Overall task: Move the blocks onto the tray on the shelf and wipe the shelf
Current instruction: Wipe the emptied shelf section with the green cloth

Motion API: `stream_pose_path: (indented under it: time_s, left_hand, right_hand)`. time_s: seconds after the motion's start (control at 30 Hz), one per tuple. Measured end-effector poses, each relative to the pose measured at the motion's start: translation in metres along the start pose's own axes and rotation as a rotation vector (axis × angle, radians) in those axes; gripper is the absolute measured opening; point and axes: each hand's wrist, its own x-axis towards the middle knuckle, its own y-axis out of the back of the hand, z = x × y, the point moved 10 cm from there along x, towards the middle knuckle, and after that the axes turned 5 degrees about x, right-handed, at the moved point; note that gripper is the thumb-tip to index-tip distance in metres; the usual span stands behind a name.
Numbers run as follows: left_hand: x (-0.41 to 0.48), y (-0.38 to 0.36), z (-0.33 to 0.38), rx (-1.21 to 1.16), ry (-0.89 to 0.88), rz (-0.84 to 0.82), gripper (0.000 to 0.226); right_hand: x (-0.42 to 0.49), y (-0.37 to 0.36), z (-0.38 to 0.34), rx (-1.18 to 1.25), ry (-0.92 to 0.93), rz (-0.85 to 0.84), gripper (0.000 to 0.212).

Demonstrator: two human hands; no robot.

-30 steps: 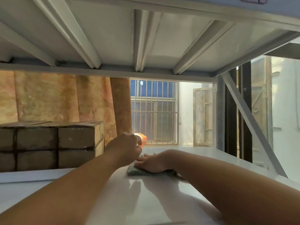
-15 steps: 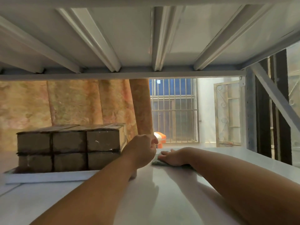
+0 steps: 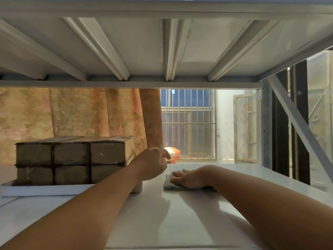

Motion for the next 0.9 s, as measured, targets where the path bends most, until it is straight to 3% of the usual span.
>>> stream_pose_path:
  time_s: [0.23, 0.4, 0.5, 0.9]
  left_hand:
    - [0.003, -0.009, 0.014, 0.001, -0.069, -0.007, 0.031]
    - [-0.006, -0.014, 0.027, 0.013, -0.126, -0.039, 0.033]
    - [-0.012, -0.005, 0.032, 0.053, -0.127, 0.021, 0.030]
    - [-0.039, 0.002, 0.106, 0.348, -0.402, 0.110, 0.028]
  right_hand:
    - [-0.026, -0.005, 0.015, -0.033, 0.000, 0.023, 0.065]
    - [-0.054, 0.004, 0.059, -0.148, -0.164, 0.126, 0.072]
    - [-0.078, 0.005, 0.088, -0.057, -0.265, 0.128, 0.074]
    - [-0.126, -0.012, 0.102, 0.121, -0.203, 0.161, 0.073]
